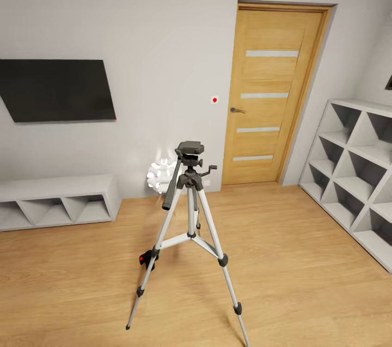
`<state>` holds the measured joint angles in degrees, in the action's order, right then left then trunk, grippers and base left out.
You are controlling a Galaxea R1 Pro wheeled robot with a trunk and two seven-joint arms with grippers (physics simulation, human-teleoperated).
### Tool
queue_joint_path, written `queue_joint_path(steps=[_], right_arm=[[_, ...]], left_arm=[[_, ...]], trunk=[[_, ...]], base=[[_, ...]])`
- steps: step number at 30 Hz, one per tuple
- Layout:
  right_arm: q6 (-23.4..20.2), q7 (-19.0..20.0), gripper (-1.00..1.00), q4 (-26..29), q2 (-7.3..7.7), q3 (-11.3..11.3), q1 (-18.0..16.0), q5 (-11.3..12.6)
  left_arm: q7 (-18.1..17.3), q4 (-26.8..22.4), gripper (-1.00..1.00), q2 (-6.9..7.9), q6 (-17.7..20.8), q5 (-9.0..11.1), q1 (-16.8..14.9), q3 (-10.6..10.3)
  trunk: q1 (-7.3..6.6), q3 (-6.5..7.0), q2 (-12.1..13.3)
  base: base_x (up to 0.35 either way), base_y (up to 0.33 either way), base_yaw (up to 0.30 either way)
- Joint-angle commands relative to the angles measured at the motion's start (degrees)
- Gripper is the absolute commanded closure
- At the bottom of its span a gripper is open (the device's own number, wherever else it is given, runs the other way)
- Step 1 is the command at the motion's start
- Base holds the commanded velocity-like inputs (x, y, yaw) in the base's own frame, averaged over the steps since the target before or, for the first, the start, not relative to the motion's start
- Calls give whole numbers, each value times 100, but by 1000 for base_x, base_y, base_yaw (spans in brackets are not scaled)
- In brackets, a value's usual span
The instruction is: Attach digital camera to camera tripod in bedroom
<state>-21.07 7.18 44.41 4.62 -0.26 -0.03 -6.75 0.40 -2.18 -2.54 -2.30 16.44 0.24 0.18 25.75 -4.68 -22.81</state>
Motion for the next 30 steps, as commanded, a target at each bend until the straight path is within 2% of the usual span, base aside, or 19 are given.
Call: queue_joint_path(steps=[1,2,5,9,13,14,20,21,25,27,30], right_arm=[[-345,159,-100,356,36,-24,0,-43],[-1533,663,-100,1663,158,-206,-3,60],[-2266,1020,-100,2492,211,-438,-4,161],[-3026,1427,-100,3497,260,-727,-14,264],[-3350,1591,-100,4027,278,-822,-160,299],[-3528,1648,-100,4217,265,-854,-479,314],[-3893,1695,-100,4361,222,-879,-1461,344],[-3893,1704,-100,4382,210,-882,-1855,395],[-3893,1736,-100,4430,188,-886,-2600,625],[-3893,1754,-100,4454,182,-877,-2904,782],[-3893,1776,-100,4475,178,-841,-3185,972]], left_arm=[[4,-10,-100,-1,-8,26,2,0],[4,-7,-100,-1,-8,26,2,0],[4,-8,-100,-1,-8,26,2,0],[4,-10,-100,-3,-8,26,2,0],[4,-8,-100,-4,-8,26,2,0],[4,-9,-100,-4,-8,26,2,0],[4,-6,-100,-8,-8,26,2,0],[4,-8,-100,-9,-8,26,2,0],[4,-9,-100,-9,-8,26,2,-5],[4,-10,-100,-10,-8,26,2,-6],[4,-10,-100,-10,-8,26,2,-3]], trunk=[[3,-11,-11],[3,-11,-11],[3,-11,-11],[3,-11,-11],[3,-11,-11],[3,-11,-11],[3,-11,-11],[3,-11,-11],[3,-11,-11],[3,-11,-11],[3,-11,-11]], base=[[0,0,0],[0,0,0],[0,0,0],[0,0,0],[0,0,0],[0,0,0],[0,0,0],[0,0,0],[0,0,0],[0,0,0],[0,0,0]])
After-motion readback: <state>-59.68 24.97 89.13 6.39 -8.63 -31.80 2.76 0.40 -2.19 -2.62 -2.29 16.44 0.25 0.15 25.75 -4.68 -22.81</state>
